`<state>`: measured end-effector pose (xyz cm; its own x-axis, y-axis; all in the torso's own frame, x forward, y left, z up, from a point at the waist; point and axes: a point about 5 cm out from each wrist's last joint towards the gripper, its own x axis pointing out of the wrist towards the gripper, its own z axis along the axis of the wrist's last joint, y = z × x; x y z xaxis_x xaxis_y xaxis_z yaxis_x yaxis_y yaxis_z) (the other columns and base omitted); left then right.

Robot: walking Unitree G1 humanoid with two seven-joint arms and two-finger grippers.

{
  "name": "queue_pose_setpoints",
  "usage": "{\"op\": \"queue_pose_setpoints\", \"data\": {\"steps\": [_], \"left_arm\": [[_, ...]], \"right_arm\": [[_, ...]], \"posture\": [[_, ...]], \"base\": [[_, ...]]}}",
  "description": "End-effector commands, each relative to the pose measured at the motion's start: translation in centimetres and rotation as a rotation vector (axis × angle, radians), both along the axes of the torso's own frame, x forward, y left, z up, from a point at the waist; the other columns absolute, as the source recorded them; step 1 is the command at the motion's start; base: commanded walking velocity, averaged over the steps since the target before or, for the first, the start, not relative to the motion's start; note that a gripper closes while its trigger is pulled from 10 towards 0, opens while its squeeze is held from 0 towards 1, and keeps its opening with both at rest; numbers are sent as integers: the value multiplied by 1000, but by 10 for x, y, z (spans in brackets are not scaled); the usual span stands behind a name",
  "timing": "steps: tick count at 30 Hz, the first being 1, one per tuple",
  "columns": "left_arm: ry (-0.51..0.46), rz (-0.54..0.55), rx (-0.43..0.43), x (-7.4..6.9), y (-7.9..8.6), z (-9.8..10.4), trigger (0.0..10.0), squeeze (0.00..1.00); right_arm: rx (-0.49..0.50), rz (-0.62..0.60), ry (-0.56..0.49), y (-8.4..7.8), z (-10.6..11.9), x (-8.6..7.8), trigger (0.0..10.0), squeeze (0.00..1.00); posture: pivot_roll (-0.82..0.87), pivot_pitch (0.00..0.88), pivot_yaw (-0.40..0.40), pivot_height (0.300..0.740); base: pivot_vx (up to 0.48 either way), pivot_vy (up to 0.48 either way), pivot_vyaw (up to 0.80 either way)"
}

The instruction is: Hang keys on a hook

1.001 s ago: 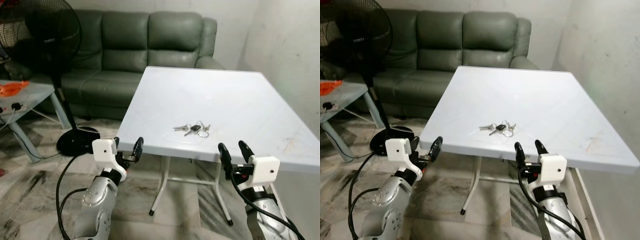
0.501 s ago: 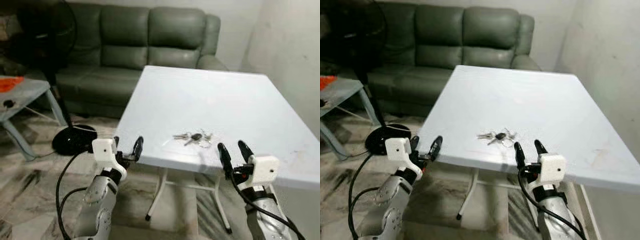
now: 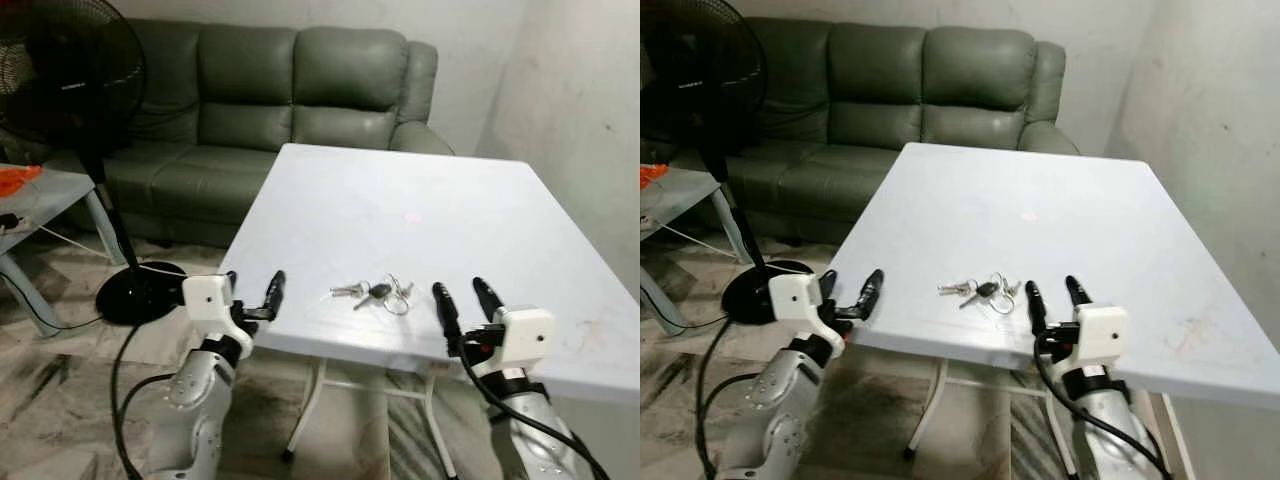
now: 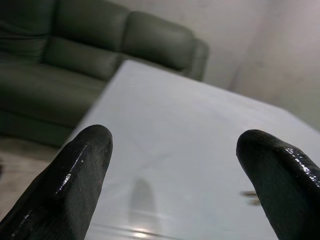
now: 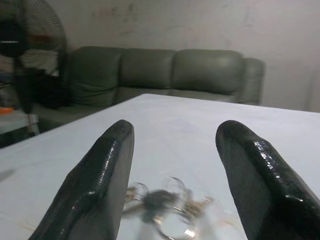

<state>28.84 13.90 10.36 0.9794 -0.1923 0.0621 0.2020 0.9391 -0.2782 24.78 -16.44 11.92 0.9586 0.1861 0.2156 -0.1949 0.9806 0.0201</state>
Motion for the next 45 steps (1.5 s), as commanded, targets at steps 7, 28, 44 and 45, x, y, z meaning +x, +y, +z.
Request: {"op": "queue_pose_setpoints", "data": {"steps": [7,28,44,45], "left_arm": [[-10,-8,-2,3,-4,2,10000,0],[-26,-19,19,-2,-13,1,10000,0],[-36,-137,106,-15,-26,-7,10000,0],[-35,-149,116,-17,-27,-8,10000,0]], "right_arm": [[-2,-2,-19,-3,5,2,10000,0],[-36,51,11,-3,3,6,10000,0],[-133,171,110,7,1,19,10000,0],[-135,169,118,9,2,21,10000,0]], "posture": [[-24,0,-33,740],[-24,0,-44,740],[-24,0,-42,740],[-24,0,-42,740]], "base": [[283,0,0],[189,0,0],[0,0,0],[0,0,0]]}}
